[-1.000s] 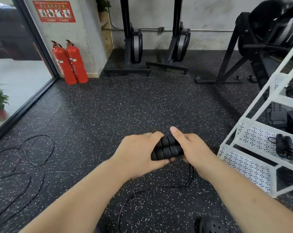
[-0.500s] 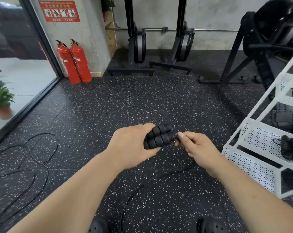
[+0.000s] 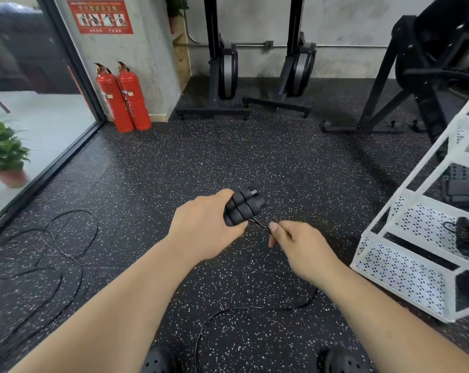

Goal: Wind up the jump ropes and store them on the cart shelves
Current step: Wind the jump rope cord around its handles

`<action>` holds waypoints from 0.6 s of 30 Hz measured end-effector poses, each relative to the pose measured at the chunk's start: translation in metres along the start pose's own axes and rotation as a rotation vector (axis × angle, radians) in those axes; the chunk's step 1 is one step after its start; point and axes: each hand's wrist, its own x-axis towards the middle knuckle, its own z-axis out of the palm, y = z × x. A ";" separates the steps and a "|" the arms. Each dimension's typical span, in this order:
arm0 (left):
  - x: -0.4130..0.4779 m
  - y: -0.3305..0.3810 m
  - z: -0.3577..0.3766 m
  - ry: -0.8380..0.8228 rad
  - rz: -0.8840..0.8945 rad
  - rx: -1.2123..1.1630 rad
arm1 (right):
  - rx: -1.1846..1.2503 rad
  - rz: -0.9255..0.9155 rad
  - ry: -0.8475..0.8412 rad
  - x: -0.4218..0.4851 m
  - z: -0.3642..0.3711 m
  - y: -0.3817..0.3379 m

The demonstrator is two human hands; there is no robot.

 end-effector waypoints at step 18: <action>-0.016 0.032 0.010 -0.187 0.449 0.233 | 0.023 -0.230 0.058 -0.013 -0.077 -0.022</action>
